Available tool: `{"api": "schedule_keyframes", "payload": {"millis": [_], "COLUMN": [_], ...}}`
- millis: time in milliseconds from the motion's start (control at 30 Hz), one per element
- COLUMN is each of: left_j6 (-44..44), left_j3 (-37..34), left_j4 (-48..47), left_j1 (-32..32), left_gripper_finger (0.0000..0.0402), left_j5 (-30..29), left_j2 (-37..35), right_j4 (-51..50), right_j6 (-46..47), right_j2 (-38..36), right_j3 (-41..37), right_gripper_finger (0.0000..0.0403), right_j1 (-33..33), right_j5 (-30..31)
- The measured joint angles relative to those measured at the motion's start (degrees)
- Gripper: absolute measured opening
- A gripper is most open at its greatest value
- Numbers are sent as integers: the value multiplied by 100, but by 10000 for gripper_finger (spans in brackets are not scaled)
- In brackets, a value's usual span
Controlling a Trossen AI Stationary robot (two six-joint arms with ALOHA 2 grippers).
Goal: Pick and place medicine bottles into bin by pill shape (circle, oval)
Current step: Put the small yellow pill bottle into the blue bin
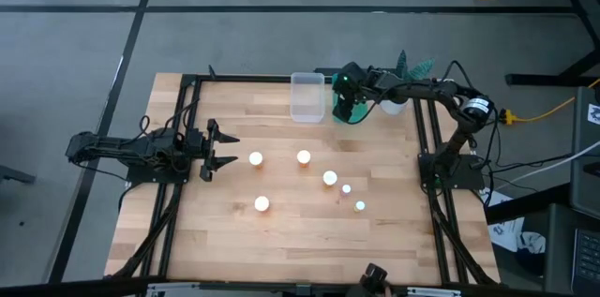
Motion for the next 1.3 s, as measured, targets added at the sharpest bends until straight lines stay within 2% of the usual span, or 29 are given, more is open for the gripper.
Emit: {"api": "schedule_keyframes", "payload": {"millis": [133,267,500,867,1033,1300], "left_j6": [0,0,0,-13,-20,-26], "left_j3": [-2,0,-1,-1,-2,-2], "left_j4": [0,0,0,0,-2,-2], "left_j1": [2,2,2,1,0,0], "left_gripper_finger": [254,254,254,254,254,254], "left_j5": [0,0,0,0,2,2], "left_j2": [-1,-1,-1,1,-1,1], "right_j4": [0,0,-509,-2754,-3780,-4025], "right_j6": [0,8,24,572,946,1682], "right_j2": [0,0,0,-29,-255,-1234], "right_j3": [-1,-1,444,1451,1467,685], "right_gripper_finger": [249,274,278,279,280,280], "right_j1": [0,0,83,536,948,2104], "right_j5": [0,4,7,4,11,46]}}
